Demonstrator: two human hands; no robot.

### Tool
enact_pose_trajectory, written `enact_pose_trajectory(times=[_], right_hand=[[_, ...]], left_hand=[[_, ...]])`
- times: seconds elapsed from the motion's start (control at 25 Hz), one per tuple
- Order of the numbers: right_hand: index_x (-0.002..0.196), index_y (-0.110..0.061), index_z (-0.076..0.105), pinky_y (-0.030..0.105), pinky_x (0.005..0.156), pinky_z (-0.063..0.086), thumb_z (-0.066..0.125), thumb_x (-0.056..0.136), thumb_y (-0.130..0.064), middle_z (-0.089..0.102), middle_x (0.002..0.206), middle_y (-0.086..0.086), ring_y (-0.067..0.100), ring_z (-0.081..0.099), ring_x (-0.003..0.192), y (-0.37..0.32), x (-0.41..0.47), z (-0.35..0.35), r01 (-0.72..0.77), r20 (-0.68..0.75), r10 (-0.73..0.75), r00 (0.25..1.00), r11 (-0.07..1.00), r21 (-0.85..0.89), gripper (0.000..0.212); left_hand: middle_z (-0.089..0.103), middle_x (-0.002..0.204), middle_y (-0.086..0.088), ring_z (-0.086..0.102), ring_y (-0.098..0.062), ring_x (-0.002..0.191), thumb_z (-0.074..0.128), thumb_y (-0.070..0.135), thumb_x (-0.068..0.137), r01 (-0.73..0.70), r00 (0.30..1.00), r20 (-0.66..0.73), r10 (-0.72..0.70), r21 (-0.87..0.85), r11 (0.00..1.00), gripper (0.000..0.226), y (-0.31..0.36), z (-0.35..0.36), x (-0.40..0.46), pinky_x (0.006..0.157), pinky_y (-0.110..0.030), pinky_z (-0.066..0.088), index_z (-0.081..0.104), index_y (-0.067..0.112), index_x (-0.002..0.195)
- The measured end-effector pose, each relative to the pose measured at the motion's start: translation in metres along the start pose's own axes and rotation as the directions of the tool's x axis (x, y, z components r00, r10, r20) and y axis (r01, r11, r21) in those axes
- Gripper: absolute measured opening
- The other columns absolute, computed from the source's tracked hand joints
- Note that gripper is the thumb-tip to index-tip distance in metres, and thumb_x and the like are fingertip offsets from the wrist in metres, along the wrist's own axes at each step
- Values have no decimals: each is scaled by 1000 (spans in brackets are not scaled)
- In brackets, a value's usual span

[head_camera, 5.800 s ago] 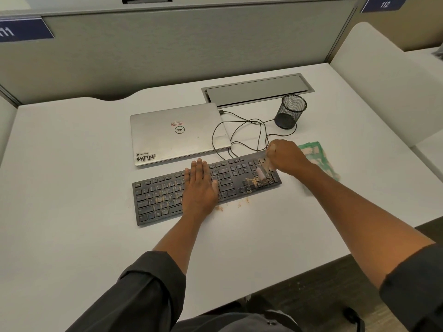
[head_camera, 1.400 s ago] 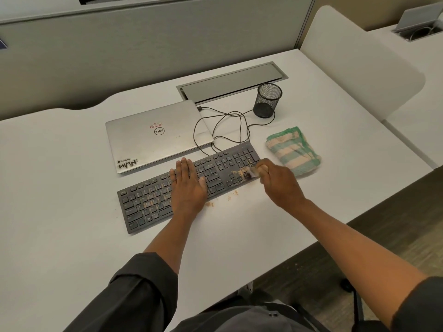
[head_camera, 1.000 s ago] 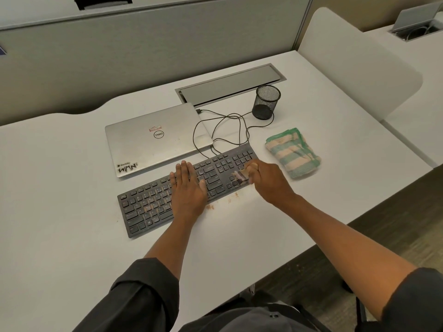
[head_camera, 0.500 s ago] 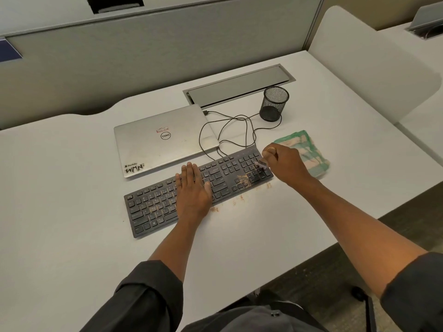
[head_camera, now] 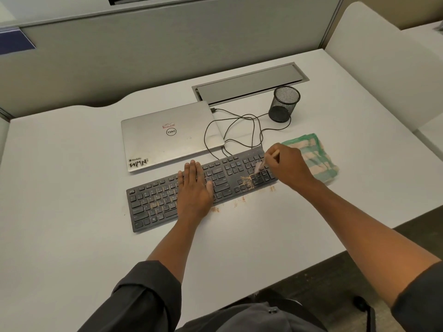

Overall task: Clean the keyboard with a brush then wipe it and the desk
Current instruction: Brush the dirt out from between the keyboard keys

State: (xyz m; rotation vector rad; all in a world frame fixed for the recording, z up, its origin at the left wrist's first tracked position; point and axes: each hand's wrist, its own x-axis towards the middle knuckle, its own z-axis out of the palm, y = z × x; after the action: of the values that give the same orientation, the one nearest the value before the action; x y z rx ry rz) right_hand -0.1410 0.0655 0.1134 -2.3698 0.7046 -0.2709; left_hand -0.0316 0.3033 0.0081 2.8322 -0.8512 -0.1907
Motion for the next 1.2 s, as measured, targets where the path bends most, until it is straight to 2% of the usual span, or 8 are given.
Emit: enact_pose_trajectory(times=[0.16,0.28,0.48,0.64,0.8,0.92,1.04,1.2], right_hand=[[95,-11,69,28,65,49,50,88,-19,71,83,7,21,63,75,-4,30,-9,6,-81,-6,997,1000,-9,22],[95,-12,71,30,69,50,42,83,-29,72,87,8,24,64,79,-8,45,-6,57,12,-56,998,994,-95,36],[79,-6,66,31,60,39,37,90,-30,66,74,10,27,57,68,-5,34,0,81,112,-51,992,955,-284,39],[72,-5,63,36,67,47,43,93,-25,67,74,10,29,60,72,-7,41,-10,76,196,-5,981,931,-358,35],[86,1,68,32,67,32,44,97,-9,66,89,17,38,62,85,-7,45,-18,186,185,-106,977,851,-491,28],[82,-3,65,33,62,36,33,97,-23,65,84,15,37,63,78,-8,35,-13,242,176,-177,968,837,-490,41],[81,0,65,33,61,41,40,102,-22,65,78,15,33,61,69,-13,24,-9,314,252,-225,941,861,-401,39],[80,-2,65,15,60,39,43,97,-26,64,77,7,12,58,65,-9,29,-20,150,171,-114,979,964,-218,37]], left_hand=[[-3,170,-12,-9,-24,157,-2,49,95,-1,1000,-6,1,-15,1000,79,1,0,0,125,-40,-12,0,6,161],[-3,170,-12,-10,-23,157,-2,49,95,6,1000,2,-5,-15,1000,79,1,-1,0,126,-40,-12,-1,6,161],[-3,170,-12,-9,-24,157,0,48,96,9,1000,4,-9,-10,1000,77,1,-1,0,126,-41,-10,0,6,161],[-1,170,-13,-7,-25,157,2,47,97,4,1000,-4,-5,-8,1000,77,1,-1,0,126,-41,-9,1,5,161],[-1,170,-13,-8,-25,157,2,47,97,2,1000,-3,-2,-2,1000,76,0,0,0,127,-42,-9,1,5,161],[-1,170,-13,-8,-25,157,5,46,100,6,1000,3,-6,5,1000,74,0,0,0,126,-41,-9,1,5,161],[-2,170,-13,-9,-25,157,15,42,105,7,1000,13,-7,9,1000,69,0,0,1,126,-42,-9,0,5,161],[-3,170,-13,-9,-25,157,4,46,99,1,1000,-2,-1,0,1000,74,0,0,-1,126,-42,-9,0,5,161]])
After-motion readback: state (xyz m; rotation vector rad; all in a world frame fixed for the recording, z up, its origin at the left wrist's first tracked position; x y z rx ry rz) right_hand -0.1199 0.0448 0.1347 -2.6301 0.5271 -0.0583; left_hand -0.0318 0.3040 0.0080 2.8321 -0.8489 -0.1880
